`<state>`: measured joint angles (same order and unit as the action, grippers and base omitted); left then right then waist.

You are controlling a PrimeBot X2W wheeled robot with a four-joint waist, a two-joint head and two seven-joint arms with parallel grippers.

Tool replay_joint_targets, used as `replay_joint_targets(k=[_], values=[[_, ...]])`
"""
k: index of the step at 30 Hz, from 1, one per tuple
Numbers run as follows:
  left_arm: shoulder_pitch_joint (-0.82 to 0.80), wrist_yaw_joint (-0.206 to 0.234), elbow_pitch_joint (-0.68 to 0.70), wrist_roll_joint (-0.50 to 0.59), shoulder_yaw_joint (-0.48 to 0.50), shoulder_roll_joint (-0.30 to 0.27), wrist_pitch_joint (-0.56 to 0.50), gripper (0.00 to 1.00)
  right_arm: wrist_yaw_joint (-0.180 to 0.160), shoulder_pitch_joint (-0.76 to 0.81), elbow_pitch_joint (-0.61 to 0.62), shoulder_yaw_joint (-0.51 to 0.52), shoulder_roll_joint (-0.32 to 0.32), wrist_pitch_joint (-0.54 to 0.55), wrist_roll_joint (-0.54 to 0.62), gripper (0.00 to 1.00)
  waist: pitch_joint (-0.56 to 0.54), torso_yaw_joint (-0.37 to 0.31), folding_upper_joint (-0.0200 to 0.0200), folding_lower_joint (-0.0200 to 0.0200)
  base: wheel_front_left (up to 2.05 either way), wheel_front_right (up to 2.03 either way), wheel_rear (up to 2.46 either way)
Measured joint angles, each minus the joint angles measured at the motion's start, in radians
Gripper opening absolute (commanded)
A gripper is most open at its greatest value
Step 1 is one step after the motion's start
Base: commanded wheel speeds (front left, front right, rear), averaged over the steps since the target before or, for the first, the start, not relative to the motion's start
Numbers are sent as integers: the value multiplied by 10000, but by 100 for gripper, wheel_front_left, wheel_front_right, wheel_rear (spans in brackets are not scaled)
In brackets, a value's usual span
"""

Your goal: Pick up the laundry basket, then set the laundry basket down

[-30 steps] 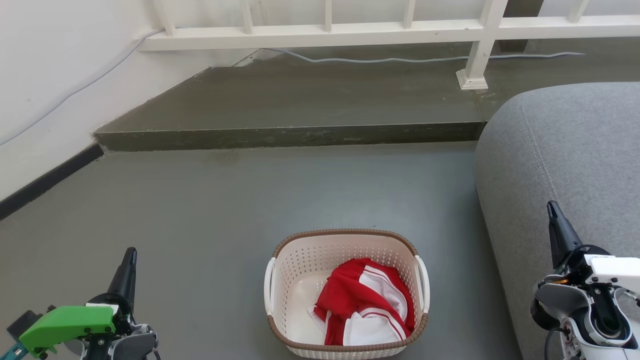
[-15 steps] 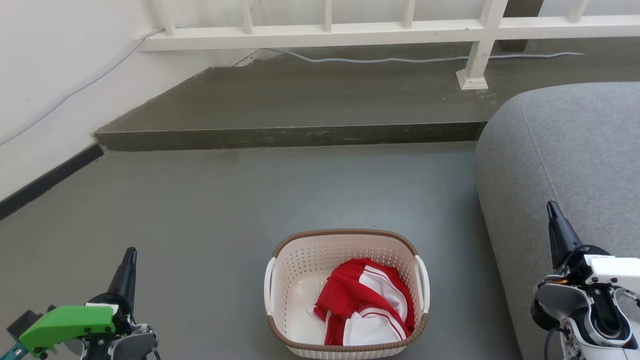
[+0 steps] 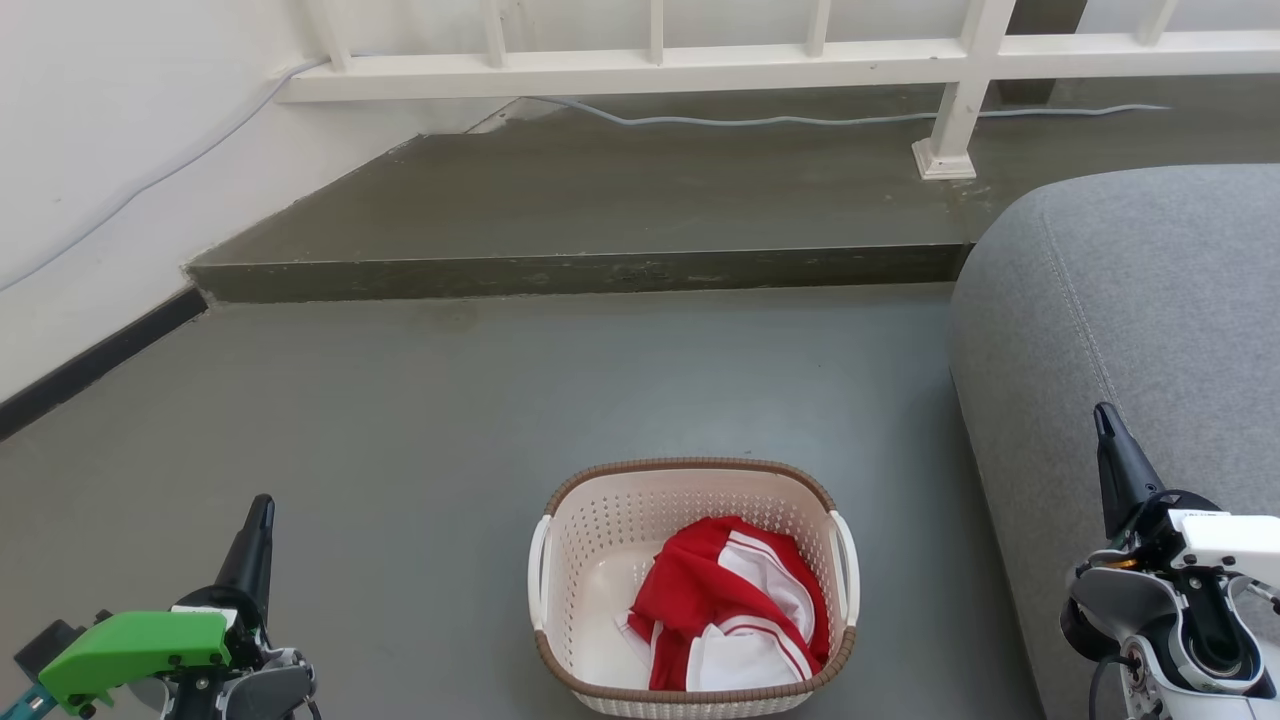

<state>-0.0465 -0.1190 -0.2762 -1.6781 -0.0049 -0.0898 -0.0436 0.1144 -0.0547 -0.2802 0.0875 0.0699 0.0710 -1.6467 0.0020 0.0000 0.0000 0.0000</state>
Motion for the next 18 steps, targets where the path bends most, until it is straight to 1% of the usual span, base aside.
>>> replay_joint_targets(k=[18], values=[[-2, -12, -6, 0, 13, 4, -12, 0, 0, -1, -4, 8, -4, 0, 0, 0, 0, 0, 0, 0, 0, 0, 0]])
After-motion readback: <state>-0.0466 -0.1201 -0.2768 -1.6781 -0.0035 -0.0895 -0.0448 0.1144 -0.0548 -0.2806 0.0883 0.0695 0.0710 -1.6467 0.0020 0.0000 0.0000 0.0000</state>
